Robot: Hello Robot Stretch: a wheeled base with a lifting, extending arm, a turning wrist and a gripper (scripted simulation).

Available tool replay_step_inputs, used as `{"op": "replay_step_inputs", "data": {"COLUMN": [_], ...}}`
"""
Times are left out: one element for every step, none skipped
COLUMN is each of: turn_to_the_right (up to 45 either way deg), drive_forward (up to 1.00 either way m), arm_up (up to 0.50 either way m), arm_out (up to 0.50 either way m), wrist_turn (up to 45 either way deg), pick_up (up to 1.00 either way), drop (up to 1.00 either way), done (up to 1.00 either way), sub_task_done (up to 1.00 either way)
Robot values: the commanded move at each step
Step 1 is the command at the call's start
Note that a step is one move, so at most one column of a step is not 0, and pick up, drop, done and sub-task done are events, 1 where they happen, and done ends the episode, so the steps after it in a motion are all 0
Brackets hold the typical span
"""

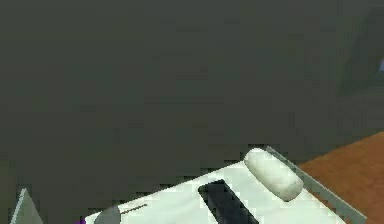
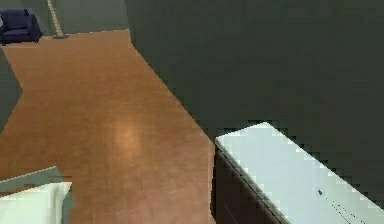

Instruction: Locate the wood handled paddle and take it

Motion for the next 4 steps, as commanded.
{"op": "replay_step_inputs", "data": {"turn_to_the_right": [0.0,-45.0,-45.0,-24.0], "drive_forward": [0.10,0.00,0.00,0.00], "arm_up": [0.00,0.00,0.00,0.00], "arm_out": [0.00,0.00,0.00,0.00], "wrist_turn": [0.0,0.0,0.0,0.0], "pick_up": [0.00,0.00,0.00,0.00], "drop": [0.00,0.00,0.00,0.00], "done": [0.00,0.00,0.00,0.00], "sub_task_done": [0.00,0.00,0.00,0.00]}}
